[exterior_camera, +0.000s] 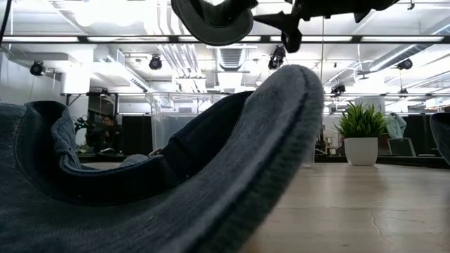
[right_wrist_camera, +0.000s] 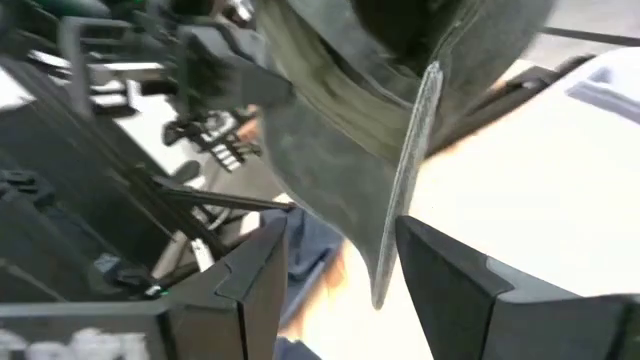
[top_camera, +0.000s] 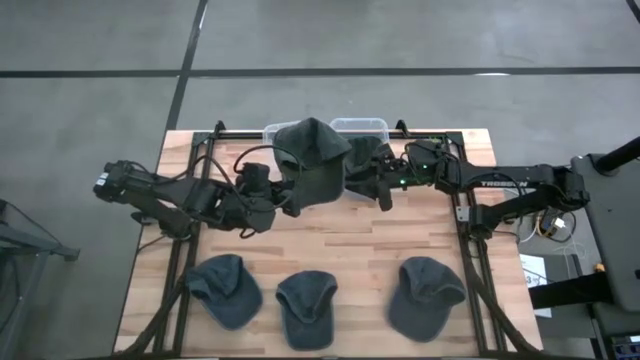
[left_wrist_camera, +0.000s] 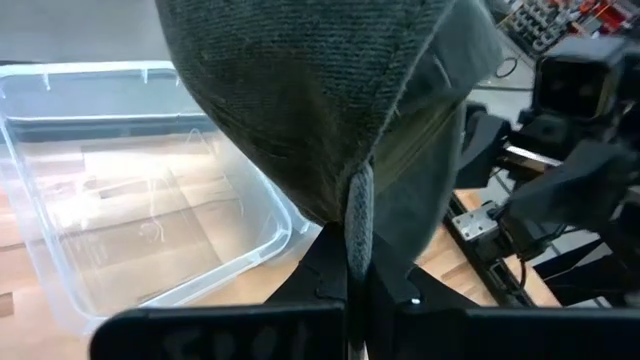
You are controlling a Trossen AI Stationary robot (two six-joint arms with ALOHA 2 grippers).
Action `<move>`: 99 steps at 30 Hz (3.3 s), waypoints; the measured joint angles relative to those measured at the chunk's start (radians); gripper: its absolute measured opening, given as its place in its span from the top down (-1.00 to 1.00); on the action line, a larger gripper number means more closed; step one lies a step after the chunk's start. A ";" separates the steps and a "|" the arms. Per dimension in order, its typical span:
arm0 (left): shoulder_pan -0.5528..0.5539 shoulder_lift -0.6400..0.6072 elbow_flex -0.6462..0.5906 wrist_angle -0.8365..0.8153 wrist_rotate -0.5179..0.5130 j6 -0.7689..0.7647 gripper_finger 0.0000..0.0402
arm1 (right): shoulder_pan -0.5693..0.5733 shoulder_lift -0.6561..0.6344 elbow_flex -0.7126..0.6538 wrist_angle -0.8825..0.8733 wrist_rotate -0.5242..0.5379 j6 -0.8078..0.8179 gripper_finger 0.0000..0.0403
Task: Pick & Place hat
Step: Put the gray cap into the right transparent bin
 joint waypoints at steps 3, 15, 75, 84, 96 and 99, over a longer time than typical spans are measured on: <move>-0.002 0.000 0.012 0.004 -0.004 0.015 0.99 | 0.000 -0.007 0.003 -0.006 0.036 -0.005 0.09; -0.008 0.002 0.042 0.023 -0.006 0.049 0.99 | 0.001 -0.012 0.004 -0.075 0.119 -0.010 0.09; -0.046 -0.146 0.040 -0.115 0.060 0.201 0.61 | -0.059 -0.174 0.072 -0.339 0.351 -0.045 0.96; -0.046 -0.181 0.036 -0.472 -0.006 0.111 0.61 | -0.248 -0.190 0.071 -0.519 0.268 0.098 0.96; -0.053 -0.321 -0.233 -0.511 -0.126 -0.086 0.61 | -0.316 -0.076 0.071 -0.598 0.257 0.148 0.95; -0.061 -0.406 -0.330 -0.437 -0.152 -0.086 0.61 | -0.316 -0.064 0.071 -0.632 0.263 0.167 0.95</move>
